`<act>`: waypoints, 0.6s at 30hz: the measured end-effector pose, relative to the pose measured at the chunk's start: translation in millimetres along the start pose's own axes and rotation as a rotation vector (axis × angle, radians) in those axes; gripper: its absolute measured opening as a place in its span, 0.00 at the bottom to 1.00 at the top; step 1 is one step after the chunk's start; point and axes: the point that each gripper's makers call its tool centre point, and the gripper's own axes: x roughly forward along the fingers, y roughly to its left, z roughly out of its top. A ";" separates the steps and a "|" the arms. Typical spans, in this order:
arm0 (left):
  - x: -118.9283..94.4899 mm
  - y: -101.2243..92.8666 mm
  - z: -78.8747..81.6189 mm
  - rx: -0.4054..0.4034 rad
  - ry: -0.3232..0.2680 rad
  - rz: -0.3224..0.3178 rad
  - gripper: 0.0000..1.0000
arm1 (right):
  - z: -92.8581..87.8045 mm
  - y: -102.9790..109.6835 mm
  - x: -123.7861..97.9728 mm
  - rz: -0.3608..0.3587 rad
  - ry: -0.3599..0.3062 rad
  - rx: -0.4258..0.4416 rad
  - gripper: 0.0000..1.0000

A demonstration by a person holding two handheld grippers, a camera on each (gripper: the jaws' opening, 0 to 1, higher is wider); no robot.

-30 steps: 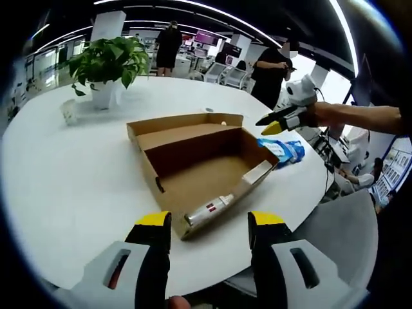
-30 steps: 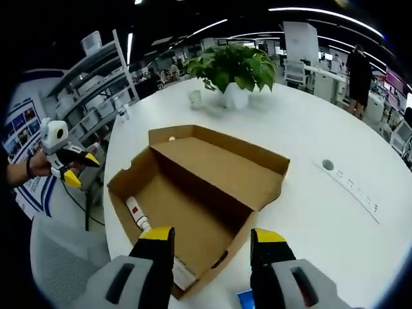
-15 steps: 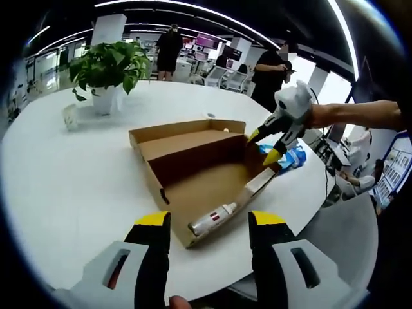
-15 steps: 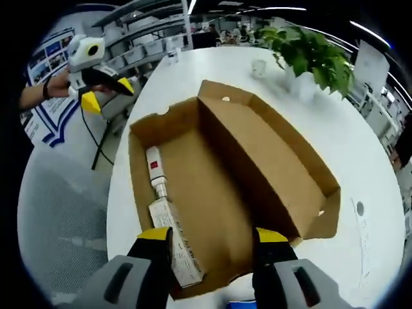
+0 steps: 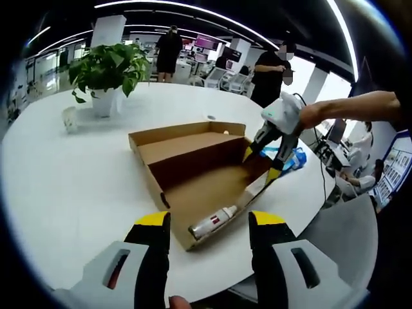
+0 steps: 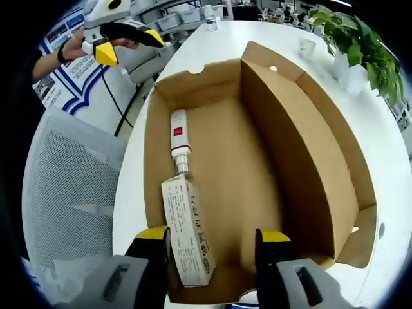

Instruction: Operate the shoe box by opening the lid, removing the specified soft item, and placing it in the target area until the item is outside and the box remains undamaged.

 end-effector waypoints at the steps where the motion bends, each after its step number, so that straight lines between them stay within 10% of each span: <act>1: -0.3 0.2 -0.2 0.000 0.000 0.001 0.50 | -0.1 -0.7 -0.1 -0.002 0.002 -0.003 0.52; 18: 1.8 -2.0 -1.9 0.003 0.004 -0.007 0.50 | 5.4 -6.3 -6.0 -0.071 -0.025 -0.004 0.47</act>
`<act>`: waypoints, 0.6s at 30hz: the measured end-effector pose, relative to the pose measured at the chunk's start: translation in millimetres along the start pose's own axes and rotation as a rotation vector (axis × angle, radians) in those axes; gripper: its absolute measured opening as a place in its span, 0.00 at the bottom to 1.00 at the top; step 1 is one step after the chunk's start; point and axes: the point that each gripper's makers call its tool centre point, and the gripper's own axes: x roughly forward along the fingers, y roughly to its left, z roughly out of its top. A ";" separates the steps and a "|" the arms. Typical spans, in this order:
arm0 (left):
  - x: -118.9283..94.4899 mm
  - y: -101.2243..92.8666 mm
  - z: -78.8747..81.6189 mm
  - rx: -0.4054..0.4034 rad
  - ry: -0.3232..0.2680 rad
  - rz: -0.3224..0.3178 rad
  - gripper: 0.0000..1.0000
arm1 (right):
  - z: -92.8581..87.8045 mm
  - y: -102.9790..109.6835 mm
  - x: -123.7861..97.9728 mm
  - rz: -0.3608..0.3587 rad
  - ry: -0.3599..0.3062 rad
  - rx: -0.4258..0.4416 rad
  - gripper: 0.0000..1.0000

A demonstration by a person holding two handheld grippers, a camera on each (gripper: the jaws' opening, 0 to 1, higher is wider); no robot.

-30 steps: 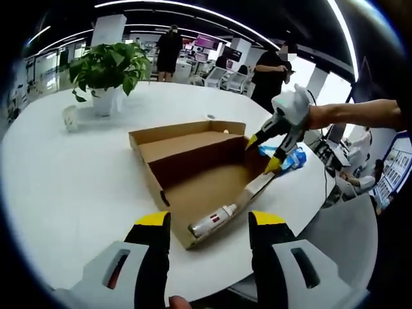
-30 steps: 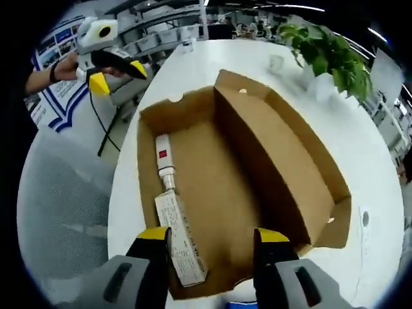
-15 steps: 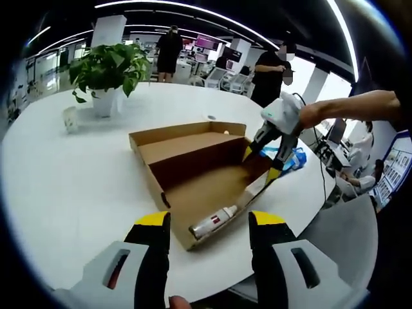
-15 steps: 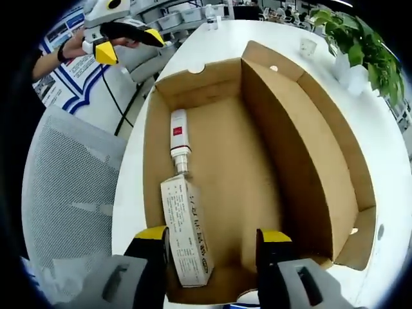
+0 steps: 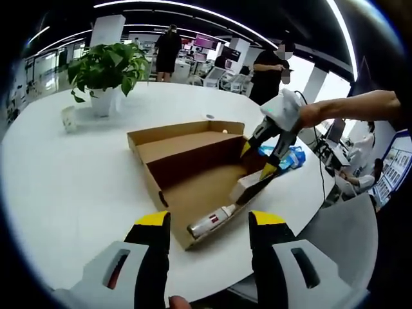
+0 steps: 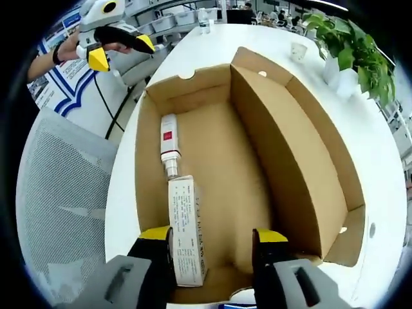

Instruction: Operate the shoe box by opening the lid, removing the specified soft item, and placing it in the target area until the item is outside and the box remains undamaged.

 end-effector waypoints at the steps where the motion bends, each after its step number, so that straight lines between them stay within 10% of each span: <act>1: 0.1 0.7 0.0 0.000 0.000 0.000 0.50 | 1.7 2.3 0.3 0.006 -0.005 -0.001 0.47; 18: -1.1 -0.6 0.1 -0.002 -0.002 0.001 0.50 | -8.5 10.3 32.2 -0.031 0.130 -0.118 0.16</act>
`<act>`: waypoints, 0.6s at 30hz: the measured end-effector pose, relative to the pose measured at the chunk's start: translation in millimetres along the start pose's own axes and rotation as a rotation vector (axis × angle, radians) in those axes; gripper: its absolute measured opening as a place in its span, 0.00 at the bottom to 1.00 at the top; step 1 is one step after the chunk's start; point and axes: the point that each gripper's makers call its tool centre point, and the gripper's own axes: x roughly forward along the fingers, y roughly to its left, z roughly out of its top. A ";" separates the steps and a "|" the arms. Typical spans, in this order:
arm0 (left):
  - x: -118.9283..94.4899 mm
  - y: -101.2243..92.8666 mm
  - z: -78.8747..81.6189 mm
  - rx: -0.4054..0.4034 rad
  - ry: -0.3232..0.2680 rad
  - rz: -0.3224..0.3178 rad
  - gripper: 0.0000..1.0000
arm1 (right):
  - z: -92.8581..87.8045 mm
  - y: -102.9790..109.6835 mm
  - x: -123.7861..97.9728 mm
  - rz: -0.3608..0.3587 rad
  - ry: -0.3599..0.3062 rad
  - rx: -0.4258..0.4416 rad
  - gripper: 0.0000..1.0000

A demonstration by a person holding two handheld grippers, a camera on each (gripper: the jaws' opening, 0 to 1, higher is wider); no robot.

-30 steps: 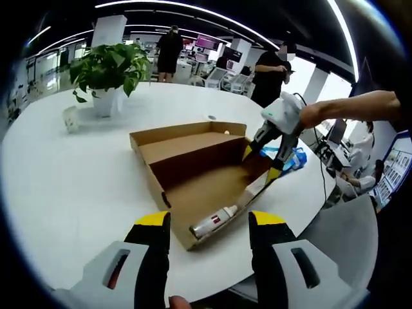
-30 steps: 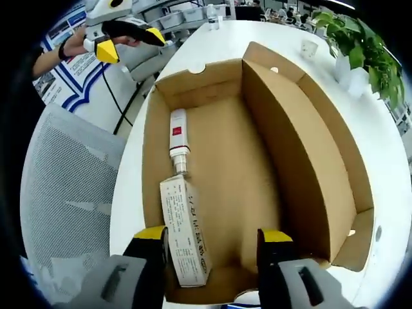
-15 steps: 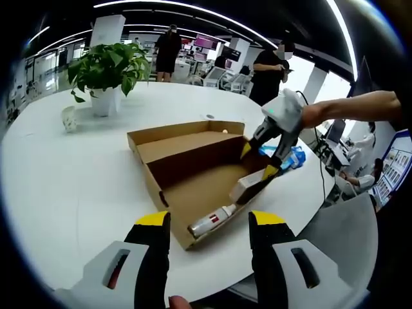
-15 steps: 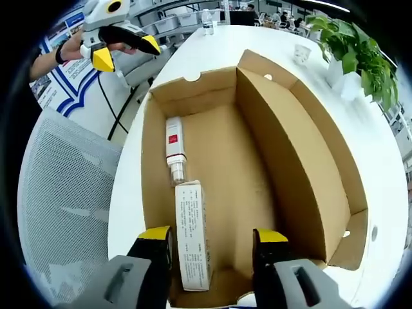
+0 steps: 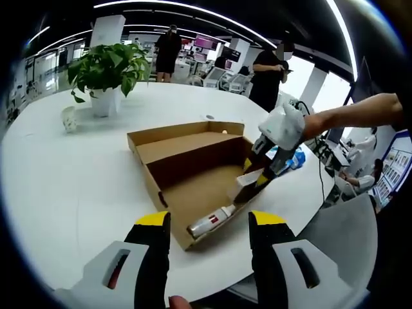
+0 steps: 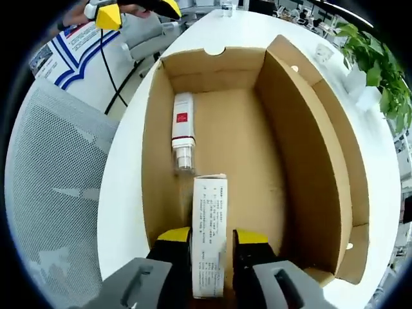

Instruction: Operate the shoe box by opening the lid, removing the specified soft item, and placing it in the target area until the item is outside and the box remains undamaged.

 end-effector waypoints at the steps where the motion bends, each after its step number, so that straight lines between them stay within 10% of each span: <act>1: -0.6 0.3 -0.8 -0.001 0.000 0.001 0.50 | -0.9 -1.2 1.4 -0.020 0.008 -0.007 0.16; 18: -4.1 -3.5 -0.7 0.007 0.000 0.002 0.50 | 14.5 -11.8 -20.9 -0.082 -0.043 0.039 0.15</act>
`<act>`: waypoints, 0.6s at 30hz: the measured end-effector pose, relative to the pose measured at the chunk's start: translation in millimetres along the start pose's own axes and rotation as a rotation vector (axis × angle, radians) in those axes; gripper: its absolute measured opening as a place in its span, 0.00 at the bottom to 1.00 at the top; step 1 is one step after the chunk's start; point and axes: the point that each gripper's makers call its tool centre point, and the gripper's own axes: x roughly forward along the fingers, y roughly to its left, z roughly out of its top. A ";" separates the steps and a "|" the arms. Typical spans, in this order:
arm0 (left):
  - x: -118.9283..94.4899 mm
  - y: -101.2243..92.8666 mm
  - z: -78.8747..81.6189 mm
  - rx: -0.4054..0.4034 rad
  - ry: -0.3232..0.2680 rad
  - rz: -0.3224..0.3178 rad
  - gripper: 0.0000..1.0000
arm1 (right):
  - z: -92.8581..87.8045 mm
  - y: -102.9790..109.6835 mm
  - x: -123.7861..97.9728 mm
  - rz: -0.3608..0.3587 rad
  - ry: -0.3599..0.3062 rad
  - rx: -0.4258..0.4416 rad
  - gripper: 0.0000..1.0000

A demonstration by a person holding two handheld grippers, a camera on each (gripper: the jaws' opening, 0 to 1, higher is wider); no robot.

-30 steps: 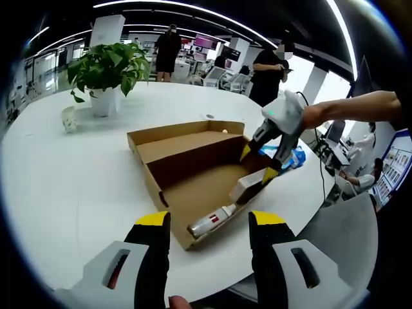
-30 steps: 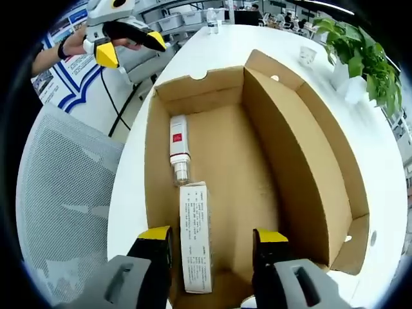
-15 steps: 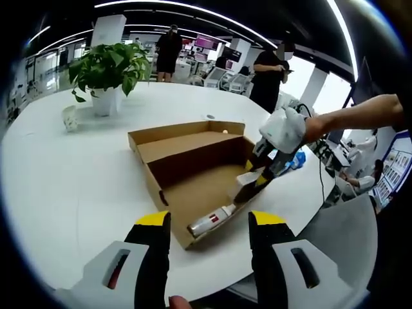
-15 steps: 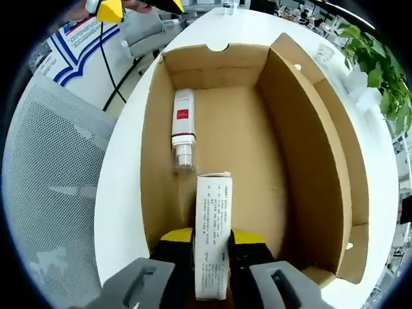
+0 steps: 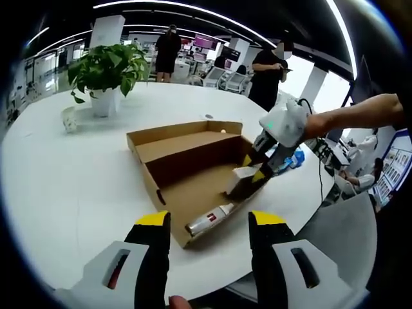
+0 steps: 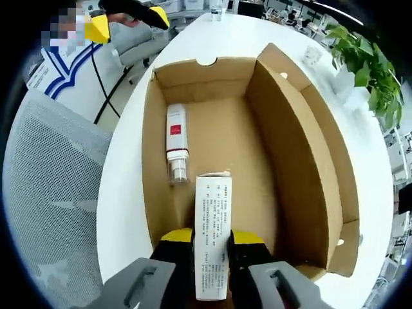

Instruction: Operate the shoe box by opening the lid, removing the specified soft item, and placing it in the target area until the item is outside and the box remains undamaged.

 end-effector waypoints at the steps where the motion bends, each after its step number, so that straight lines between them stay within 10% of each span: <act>1: -0.6 0.1 1.1 0.000 -0.002 0.001 0.50 | 1.6 -2.0 -3.5 -0.005 -0.005 0.000 0.15; 18: 5.6 -13.0 14.7 0.031 -0.014 -0.024 0.50 | 33.2 -14.7 -77.5 -0.090 -0.117 -0.001 0.15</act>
